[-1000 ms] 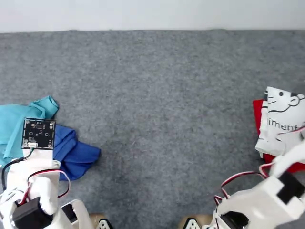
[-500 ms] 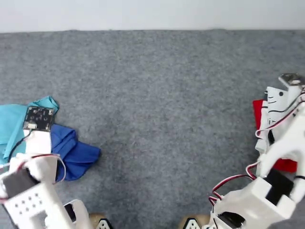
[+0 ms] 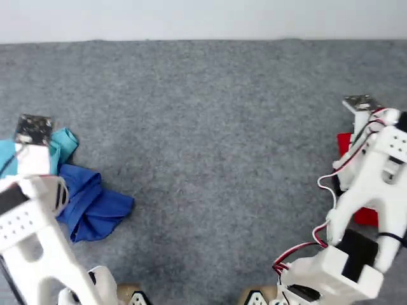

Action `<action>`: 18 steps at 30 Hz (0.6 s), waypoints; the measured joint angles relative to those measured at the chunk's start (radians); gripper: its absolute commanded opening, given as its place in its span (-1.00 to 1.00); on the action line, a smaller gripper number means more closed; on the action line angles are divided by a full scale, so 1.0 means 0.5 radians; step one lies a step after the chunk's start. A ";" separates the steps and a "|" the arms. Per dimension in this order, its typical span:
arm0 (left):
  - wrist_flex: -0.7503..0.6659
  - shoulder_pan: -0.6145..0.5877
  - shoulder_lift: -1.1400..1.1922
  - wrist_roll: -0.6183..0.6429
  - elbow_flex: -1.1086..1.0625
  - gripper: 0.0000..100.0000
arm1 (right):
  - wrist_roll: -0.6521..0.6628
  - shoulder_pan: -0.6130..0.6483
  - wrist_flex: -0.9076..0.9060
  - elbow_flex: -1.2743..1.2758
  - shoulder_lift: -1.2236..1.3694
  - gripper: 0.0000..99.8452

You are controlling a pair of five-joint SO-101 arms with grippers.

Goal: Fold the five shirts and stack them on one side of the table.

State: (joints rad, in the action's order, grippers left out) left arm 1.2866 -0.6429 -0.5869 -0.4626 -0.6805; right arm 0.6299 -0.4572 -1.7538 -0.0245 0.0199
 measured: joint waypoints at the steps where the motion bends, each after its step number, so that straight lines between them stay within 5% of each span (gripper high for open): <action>1: 0.000 -0.009 0.104 0.000 0.077 -0.65 | -0.018 0.015 0.000 0.012 0.000 -0.98; 11: 0.046 -0.114 0.789 -0.049 0.629 -0.52 | -0.049 0.101 0.000 0.144 0.000 -0.98; 18: 0.368 0.098 1.046 -0.233 0.657 -0.52 | -0.049 0.101 0.000 0.147 0.000 -0.98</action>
State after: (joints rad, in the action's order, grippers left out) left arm 1.4707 -0.5938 -0.0637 -0.5792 -0.3521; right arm 0.6053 -0.4066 -1.7538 0.0491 0.0199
